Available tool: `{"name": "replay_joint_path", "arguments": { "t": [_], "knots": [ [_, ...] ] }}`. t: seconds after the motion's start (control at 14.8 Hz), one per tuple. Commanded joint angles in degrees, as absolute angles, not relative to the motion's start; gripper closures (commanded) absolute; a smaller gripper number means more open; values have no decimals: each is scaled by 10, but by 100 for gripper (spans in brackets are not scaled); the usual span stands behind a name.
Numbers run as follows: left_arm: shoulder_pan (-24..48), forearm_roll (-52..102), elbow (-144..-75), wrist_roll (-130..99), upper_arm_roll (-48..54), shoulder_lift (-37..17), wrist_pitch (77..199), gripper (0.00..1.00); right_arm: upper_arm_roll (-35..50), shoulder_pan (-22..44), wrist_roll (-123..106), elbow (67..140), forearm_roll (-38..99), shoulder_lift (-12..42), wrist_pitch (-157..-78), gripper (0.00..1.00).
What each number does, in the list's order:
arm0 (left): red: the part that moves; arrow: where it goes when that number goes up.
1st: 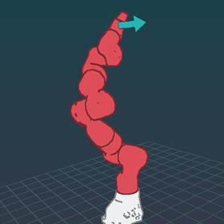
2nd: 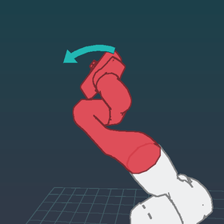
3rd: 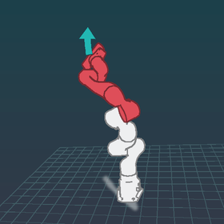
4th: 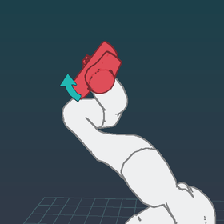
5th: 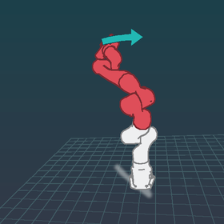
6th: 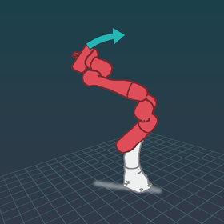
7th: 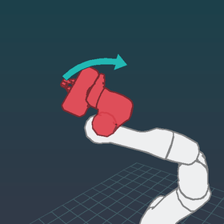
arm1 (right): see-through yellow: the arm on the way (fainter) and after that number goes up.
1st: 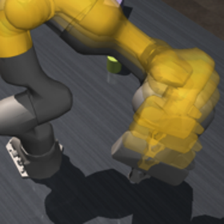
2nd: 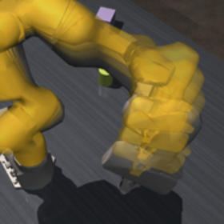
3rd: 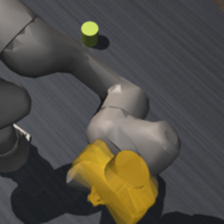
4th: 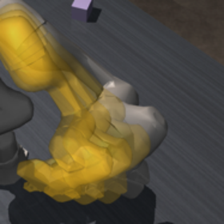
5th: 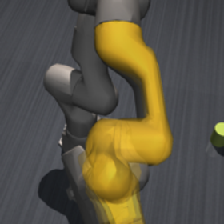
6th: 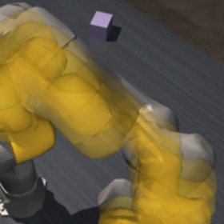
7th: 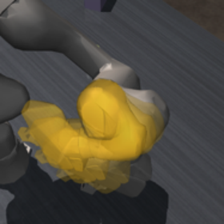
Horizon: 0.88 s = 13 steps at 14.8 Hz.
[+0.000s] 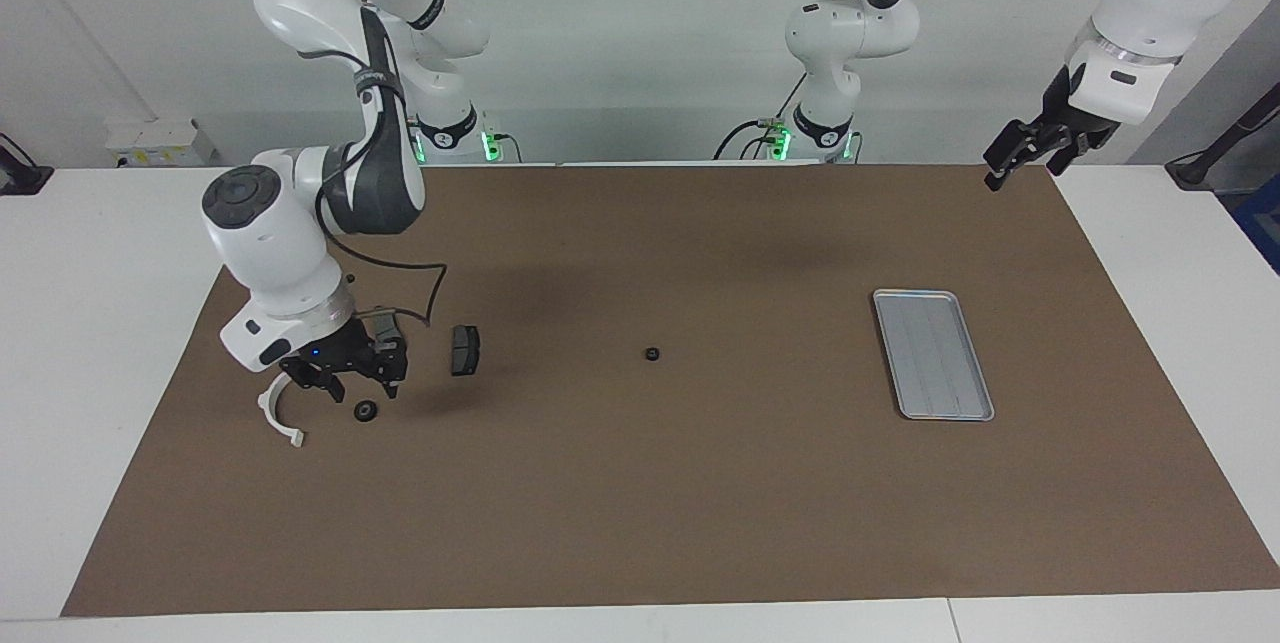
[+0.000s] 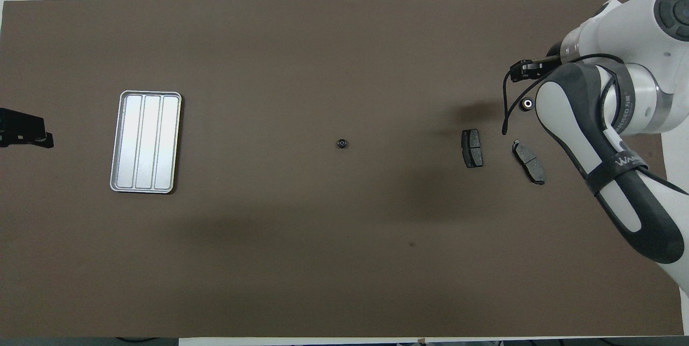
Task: Place bearing gear from tray to pile
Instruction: 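Grasp the black gear at mid-table with the right gripper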
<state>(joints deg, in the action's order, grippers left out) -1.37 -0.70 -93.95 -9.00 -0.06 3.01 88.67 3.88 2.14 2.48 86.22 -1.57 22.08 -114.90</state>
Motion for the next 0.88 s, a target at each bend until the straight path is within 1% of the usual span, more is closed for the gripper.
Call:
{"name": "replay_joint_path", "arguments": {
  "t": [0.0, 0.27, 0.47, 0.61, 0.81],
  "knots": [
    [-23, 1, -913, -79, 3, 11, 888, 0, 38, 71, 73, 745, -39, 285, -1107, 29],
    [-17, 21, -935, -80, -6, 22, 883, 0, 40, 151, 97, 743, -39, 281, -1114, 31],
    [-16, 21, -934, -83, -4, 24, 883, 0, 40, 198, 148, 744, -35, 286, -1119, 31],
    [-14, 21, -934, -83, -2, 23, 883, 0, 41, 216, 153, 766, -33, 287, -1139, 31],
    [-11, 21, -934, -83, -3, 23, 883, 0, 41, 241, 175, 819, -33, 289, -1179, 31]
  ]
}}
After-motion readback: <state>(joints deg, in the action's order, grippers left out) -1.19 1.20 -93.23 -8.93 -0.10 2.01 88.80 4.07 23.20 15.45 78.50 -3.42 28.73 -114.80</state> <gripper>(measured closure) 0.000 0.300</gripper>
